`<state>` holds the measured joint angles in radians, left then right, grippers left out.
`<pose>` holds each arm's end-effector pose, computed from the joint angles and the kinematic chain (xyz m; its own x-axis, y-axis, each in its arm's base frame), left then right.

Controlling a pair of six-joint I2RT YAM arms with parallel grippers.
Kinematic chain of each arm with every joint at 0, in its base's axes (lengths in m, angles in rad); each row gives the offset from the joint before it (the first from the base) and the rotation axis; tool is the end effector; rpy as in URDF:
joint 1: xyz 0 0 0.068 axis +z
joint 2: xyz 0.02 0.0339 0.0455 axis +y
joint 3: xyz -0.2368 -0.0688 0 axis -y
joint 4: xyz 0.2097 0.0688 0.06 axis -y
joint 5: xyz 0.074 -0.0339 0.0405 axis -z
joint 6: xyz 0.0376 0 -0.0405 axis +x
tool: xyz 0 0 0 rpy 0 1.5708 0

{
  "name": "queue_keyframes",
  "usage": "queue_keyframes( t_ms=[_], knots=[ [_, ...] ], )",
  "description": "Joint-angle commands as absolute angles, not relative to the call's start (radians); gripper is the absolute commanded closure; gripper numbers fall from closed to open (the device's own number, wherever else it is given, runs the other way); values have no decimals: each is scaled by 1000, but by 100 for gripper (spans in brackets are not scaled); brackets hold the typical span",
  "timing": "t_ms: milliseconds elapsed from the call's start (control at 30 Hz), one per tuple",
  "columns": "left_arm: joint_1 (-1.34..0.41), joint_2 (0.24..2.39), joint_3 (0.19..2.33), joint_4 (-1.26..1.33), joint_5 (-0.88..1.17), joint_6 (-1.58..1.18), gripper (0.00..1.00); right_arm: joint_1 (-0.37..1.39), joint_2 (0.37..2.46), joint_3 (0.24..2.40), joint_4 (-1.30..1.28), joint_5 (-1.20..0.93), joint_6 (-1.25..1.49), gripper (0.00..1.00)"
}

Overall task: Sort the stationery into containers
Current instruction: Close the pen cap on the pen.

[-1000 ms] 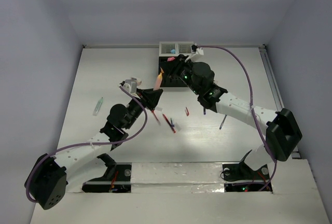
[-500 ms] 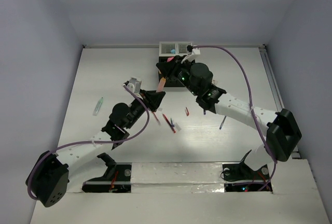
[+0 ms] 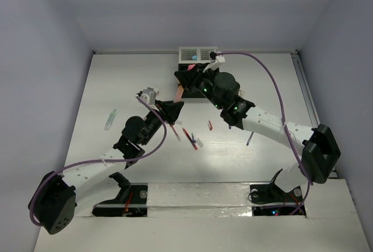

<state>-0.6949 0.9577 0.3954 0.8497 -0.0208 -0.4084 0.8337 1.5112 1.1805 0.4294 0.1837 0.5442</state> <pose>0.1542 -0.1276 0.2778 -0.0483 -0.4766 -0.8778 0.6599 0.6444 -0.3863 0.2297 0.2428 0.3495 -0.2570 0.4742 -0.8421 -0.5526 0.6427 0.5306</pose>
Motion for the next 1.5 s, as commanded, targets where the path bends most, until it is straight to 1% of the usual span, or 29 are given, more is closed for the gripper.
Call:
queue_keyframes(
  t_ms=[0, 233, 500, 1033, 1233, 1467],
  knots=[
    [-699, 928, 426, 897, -19, -413, 100, 844, 1471, 1186, 496, 227, 515, 100],
    [-699, 899, 403, 904, -17, -411, 100, 844, 1489, 1197, 492, 227, 518, 100],
    [-699, 925, 419, 910, 38, -410, 100, 844, 1511, 1213, 499, 212, 511, 100],
    [-699, 888, 403, 913, -32, -422, 100, 844, 1491, 1166, 531, 227, 525, 100],
    [-699, 903, 411, 939, -57, -429, 100, 877, 1499, 1149, 555, 244, 540, 100],
    [-699, 922, 436, 969, -77, -419, 100, 916, 1490, 1072, 633, 300, 644, 99]
  ],
)
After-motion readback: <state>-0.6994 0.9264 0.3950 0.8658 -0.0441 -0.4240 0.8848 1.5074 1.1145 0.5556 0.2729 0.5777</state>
